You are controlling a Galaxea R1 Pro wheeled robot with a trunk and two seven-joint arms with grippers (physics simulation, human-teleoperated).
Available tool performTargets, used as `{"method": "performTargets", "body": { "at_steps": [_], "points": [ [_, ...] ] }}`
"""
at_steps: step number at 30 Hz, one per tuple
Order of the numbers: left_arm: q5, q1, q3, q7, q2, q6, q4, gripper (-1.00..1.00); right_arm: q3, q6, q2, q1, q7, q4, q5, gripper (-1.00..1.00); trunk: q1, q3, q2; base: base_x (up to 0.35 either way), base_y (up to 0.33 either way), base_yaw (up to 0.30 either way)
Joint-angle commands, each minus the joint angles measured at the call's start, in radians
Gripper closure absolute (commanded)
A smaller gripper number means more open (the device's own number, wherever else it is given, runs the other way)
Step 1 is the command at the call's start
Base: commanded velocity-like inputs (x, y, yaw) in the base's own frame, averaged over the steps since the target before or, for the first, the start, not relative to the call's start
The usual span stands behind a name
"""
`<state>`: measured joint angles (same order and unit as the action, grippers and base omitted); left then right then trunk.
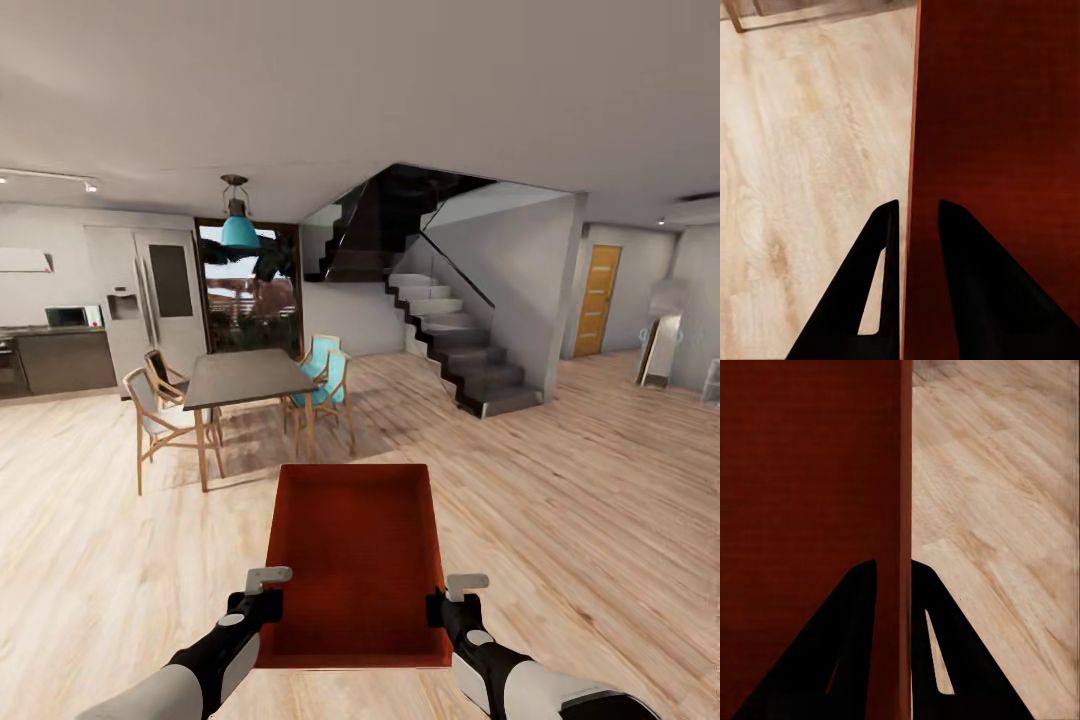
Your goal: Move the two storage containers from the living room to the garage. In the garage, place one container on the floor and stack the other container on top of it (either order is fine).
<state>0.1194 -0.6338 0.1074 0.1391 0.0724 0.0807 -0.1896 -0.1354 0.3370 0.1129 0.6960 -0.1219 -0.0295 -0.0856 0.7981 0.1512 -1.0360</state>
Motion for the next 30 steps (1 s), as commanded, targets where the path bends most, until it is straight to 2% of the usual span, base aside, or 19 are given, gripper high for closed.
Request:
{"method": "performTargets", "body": {
  "at_steps": [1, 30],
  "points": [
    [0.008, -0.001, -0.008, 0.019, -0.026, 0.004, 0.002, 1.00, 0.010, 0.010, -0.001, 0.002, -0.005, -0.001, -0.029, 1.00, 0.001, 0.001, -0.001, 0.321, 0.000, -0.279],
    [0.008, 0.000, -0.008, 0.019, -0.027, 0.004, 0.002, 1.00, 0.010, 0.010, -0.001, 0.002, -0.005, -0.001, -0.029, 1.00, 0.001, 0.001, -0.001, 0.321, 0.000, -0.279]
  ]
}}
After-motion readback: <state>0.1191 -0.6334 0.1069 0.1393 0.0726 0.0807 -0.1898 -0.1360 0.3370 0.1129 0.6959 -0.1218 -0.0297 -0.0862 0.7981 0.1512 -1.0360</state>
